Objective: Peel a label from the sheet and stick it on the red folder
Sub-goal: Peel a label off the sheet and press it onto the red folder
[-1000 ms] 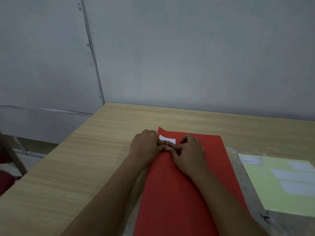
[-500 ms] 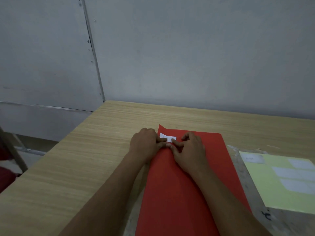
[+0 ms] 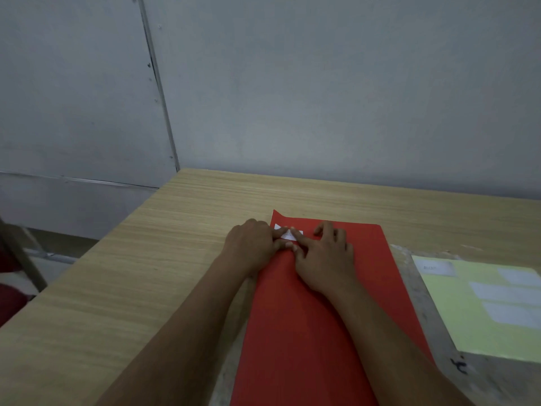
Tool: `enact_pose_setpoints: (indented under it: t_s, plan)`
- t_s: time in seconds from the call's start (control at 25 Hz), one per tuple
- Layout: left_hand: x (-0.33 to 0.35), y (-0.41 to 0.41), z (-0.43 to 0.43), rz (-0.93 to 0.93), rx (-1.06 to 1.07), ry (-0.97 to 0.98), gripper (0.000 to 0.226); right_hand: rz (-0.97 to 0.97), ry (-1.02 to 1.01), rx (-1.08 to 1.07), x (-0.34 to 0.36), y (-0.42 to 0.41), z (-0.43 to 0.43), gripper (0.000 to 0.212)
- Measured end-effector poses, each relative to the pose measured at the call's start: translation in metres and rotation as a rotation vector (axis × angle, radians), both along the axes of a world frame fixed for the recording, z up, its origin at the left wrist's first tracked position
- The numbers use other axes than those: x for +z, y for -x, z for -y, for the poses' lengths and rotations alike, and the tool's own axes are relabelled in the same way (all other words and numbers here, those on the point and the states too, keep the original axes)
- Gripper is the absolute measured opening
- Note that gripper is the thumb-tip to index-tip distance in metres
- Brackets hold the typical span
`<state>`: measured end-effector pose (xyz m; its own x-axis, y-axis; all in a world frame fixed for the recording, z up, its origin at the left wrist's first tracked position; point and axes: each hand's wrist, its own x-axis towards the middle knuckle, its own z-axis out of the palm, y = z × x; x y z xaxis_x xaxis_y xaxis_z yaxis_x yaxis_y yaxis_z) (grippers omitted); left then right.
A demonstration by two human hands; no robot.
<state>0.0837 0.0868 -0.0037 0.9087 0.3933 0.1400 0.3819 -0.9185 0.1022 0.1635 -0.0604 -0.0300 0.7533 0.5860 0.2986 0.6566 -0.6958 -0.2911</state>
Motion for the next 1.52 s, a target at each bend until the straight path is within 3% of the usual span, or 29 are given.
enact_pose_setpoints:
  t_s: [0.56,0.8,0.96,1.2,1.52]
  plan:
    - [0.005,0.001,0.002,0.091,0.089,-0.039,0.060,0.048,-0.026,0.001,0.000,0.003,0.000,0.043]
    - [0.014,0.006,0.007,0.121,0.170,-0.022,0.063,0.003,-0.163,0.001,0.001,0.000,0.003,0.046]
    - [0.026,0.021,0.003,-0.015,-0.006,0.121,0.057,-0.066,-0.262,0.011,0.003,-0.003,0.006,0.038]
    - [0.032,0.025,0.005,-0.144,-0.130,0.169,0.054,-0.005,-0.126,0.065,0.002,0.000,0.008,0.027]
    - [0.027,0.020,0.004,-0.120,-0.019,0.136,0.071,-0.063,-0.225,0.028,0.001,-0.002,0.004,0.034]
